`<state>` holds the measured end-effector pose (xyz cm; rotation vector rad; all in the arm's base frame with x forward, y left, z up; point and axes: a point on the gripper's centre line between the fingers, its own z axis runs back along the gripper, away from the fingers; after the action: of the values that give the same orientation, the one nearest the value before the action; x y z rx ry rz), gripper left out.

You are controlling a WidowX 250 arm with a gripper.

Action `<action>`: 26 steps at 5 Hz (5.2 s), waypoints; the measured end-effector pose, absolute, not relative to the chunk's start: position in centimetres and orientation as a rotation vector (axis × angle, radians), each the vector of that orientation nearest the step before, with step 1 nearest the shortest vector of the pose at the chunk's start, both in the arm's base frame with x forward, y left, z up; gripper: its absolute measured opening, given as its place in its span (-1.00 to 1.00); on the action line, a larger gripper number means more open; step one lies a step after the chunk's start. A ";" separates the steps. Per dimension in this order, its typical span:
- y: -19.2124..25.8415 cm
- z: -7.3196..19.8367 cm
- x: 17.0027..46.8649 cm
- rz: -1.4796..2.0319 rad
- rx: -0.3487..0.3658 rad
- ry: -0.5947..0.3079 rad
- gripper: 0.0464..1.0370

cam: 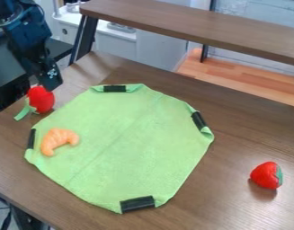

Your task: Folds the cloth from right to left

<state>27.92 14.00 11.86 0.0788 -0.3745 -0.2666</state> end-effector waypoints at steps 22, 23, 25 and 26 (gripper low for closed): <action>-2.5 5.6 43.5 0.521 -0.018 -0.633 -0.97; 0.6 4.7 41.2 0.515 0.004 -0.619 -0.97; 5.0 5.3 37.4 0.473 0.007 -0.643 -0.97; 7.7 6.1 35.7 0.475 0.003 -0.658 -0.97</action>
<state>35.69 7.72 6.08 0.0031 -0.6584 0.4745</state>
